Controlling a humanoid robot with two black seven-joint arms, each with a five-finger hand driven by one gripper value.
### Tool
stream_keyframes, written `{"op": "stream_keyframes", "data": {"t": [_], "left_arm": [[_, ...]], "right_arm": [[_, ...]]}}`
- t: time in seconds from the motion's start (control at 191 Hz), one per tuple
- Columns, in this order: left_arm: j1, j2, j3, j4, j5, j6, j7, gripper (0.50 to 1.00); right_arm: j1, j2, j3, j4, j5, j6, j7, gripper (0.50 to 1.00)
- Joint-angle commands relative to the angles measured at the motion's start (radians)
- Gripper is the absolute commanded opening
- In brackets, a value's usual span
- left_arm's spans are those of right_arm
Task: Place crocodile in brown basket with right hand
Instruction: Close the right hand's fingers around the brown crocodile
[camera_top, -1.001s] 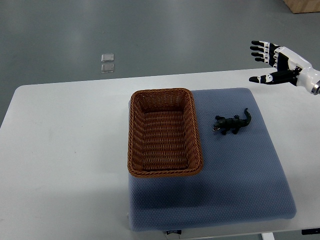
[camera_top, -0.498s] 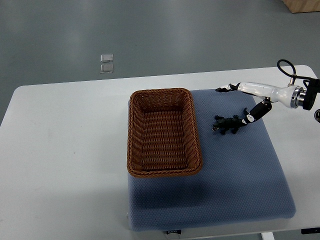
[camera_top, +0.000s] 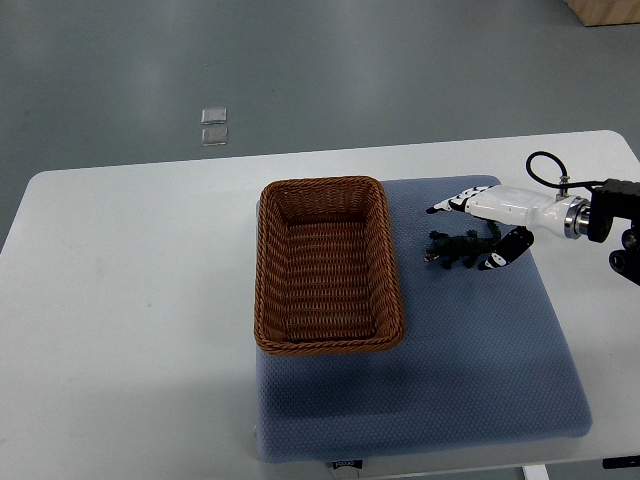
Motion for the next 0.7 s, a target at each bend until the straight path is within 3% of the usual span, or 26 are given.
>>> {"op": "stream_keyframes", "data": {"t": [0.0, 0.697], "left_arm": [[0.000, 0.000, 0.001, 0.000, 0.000, 0.000, -0.001, 1.000], [0.000, 0.000, 0.001, 0.000, 0.000, 0.000, -0.001, 1.000]], "right_arm": [[0.011, 0.007, -0.028, -0.020, -0.017, -0.025, -0.002, 0.926], [0.042, 0.054, -0.105, -0.069, -0.028, -0.054, -0.018, 0.821]]}}
